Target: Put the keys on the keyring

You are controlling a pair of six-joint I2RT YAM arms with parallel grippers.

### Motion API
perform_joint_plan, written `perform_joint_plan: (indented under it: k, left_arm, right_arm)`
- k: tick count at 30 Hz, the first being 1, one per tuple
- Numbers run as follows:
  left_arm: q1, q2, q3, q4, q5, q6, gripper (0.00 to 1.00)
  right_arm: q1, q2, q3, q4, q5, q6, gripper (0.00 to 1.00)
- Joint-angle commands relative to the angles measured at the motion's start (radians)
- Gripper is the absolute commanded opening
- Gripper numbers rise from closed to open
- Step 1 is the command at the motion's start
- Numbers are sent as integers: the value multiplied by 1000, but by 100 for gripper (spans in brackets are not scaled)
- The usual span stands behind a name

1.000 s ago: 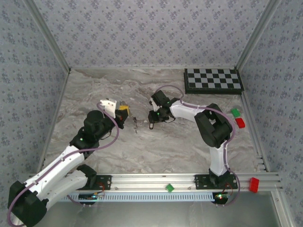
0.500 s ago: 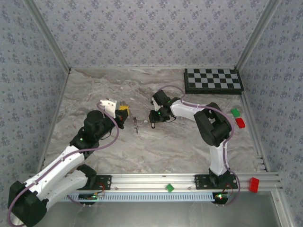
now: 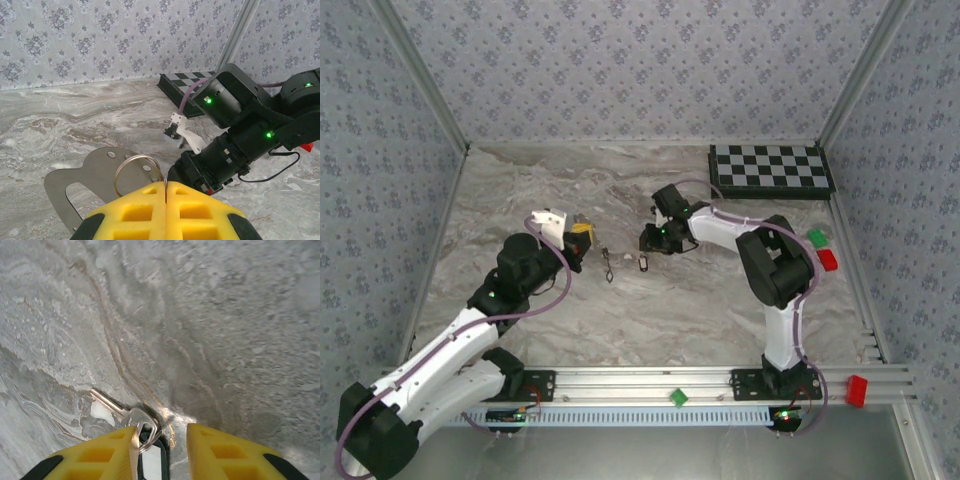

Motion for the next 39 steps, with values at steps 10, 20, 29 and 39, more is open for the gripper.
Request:
perform_joint_plan:
  k: [10,20,29,39]
  left_arm:
    - [3,-28,-9,75,20,-25,0]
    - [5,-37,-21,95,40,-54,0]
    - [6,-55,-24,94,41,-59,0]
    - [6,-41,-24,99,43,-63,0]
  right_arm:
    - [-13,93,246,-380,-46,143,31]
    - [4,213,430,-551,-27,182,30]
    - [9,264,490,-594,-44,198,28]
    - [10,307,523,-602,-73,195,23]
